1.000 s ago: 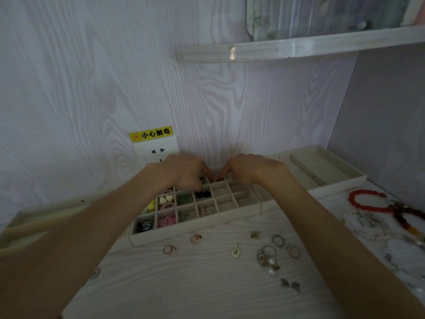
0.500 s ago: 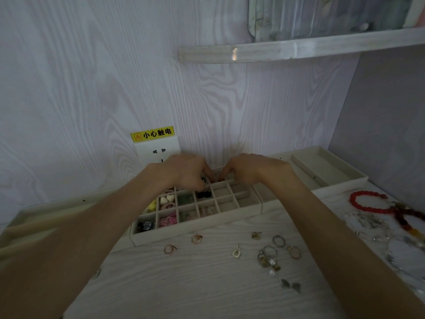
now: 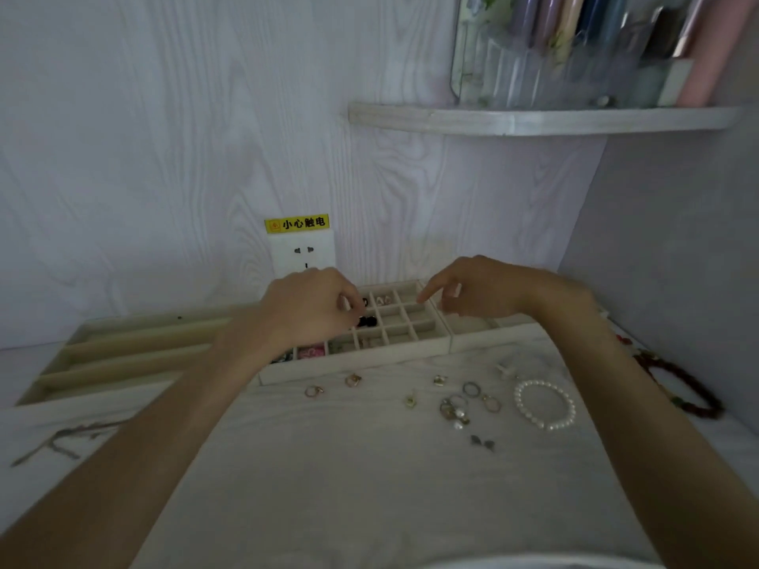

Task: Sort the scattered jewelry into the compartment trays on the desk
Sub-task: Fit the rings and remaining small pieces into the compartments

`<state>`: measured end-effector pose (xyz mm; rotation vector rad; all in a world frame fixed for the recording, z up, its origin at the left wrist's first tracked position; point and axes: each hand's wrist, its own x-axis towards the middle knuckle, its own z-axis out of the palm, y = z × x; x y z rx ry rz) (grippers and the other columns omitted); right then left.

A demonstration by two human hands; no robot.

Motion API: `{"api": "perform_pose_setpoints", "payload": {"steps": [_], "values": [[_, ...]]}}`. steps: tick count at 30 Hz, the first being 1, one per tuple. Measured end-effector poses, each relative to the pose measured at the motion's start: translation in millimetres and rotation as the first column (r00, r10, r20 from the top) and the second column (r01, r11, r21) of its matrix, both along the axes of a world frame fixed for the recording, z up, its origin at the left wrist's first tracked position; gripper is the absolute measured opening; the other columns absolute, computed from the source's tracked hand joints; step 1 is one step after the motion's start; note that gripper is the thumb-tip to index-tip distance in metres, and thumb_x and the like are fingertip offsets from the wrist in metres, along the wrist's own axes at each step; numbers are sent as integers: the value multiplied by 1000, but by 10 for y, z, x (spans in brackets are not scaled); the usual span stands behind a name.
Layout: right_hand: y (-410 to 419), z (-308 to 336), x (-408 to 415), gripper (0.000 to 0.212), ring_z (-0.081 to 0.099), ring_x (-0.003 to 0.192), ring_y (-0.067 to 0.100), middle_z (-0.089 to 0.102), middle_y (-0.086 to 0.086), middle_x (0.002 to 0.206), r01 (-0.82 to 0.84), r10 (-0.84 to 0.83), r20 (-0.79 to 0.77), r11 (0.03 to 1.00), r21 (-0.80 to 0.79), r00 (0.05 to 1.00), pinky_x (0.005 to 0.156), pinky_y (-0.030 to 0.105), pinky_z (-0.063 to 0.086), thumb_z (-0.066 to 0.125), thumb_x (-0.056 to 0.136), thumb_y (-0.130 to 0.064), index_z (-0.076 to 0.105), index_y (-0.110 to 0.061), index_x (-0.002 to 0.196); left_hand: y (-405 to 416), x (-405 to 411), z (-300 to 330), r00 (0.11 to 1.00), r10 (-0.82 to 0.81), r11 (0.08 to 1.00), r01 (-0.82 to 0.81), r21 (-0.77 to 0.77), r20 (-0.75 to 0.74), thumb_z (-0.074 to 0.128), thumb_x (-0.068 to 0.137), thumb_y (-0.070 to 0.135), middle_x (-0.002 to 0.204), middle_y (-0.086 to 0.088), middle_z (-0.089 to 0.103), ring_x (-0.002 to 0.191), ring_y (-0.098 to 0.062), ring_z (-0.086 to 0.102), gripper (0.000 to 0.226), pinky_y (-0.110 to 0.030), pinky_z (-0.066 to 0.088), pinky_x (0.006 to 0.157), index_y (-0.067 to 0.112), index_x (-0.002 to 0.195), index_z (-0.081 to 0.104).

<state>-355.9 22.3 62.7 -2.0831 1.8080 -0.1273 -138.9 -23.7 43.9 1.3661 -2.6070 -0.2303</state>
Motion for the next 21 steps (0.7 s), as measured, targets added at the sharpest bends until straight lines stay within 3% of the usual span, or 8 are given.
{"api": "perform_pose_setpoints", "payload": {"steps": [5,10,16,21], "values": [[469,-242,-5,28,55,92,8,57,-8,94,3,-2,-68,1000,6,998,88,23,44,59,90,-21,63,-29,116,390,12,-330,994,-68,993,76,94,-87,61,85,29,76,22,55,73,1,54,18,-21,40,62,37,99,69],[724,-492,13,31,56,103,13,60,-5,113,82,-93,-93,989,-120,991,87,27,43,49,93,-18,62,-31,119,598,-111,-671,971,-52,974,100,201,-235,65,81,48,100,19,57,89,-3,56,32,-26,46,79,34,110,64],[716,-702,199,26,55,109,14,61,-8,115,182,-217,-93,938,-294,972,83,27,38,56,91,-35,63,-30,115,741,-239,-807,954,-8,999,23,48,-299,60,87,34,100,15,65,88,-4,57,14,-23,47,77,33,97,69],[674,-798,239,18,59,102,16,66,-6,106,214,-256,-79,912,-349,963,73,22,36,60,87,-32,71,-28,102,714,-33,-780,964,36,998,-19,65,-263,56,90,27,100,18,66,86,0,56,16,-23,47,75,35,96,69]]}}
